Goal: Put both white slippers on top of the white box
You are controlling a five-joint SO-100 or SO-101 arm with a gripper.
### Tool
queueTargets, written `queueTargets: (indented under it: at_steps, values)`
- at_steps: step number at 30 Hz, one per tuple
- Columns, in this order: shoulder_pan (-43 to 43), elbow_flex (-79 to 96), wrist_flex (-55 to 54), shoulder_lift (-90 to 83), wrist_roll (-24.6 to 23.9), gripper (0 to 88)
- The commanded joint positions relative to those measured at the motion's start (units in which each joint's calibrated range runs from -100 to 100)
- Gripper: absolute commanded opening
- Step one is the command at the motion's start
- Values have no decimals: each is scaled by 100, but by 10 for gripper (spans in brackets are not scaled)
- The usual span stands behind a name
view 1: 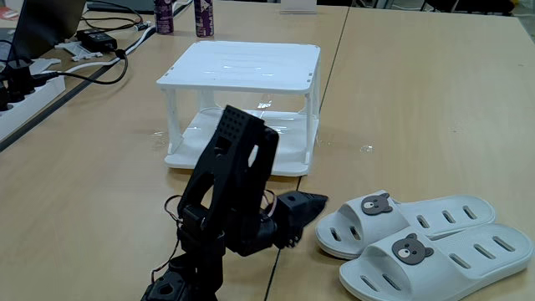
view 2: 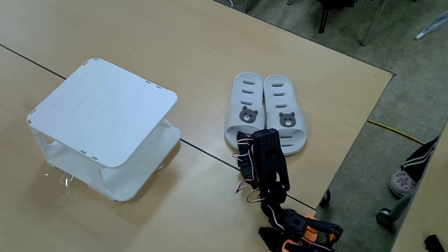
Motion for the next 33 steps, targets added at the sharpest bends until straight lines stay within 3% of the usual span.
queueTargets:
  at_steps: [1,8,22,33]
  values:
    - [441,-594,-17,332,42,8]
    - [688,-892,-25,365,42,174]
    - [647,-1839,1,374,42,196]
    - [705,-3751,1847,382,42,191]
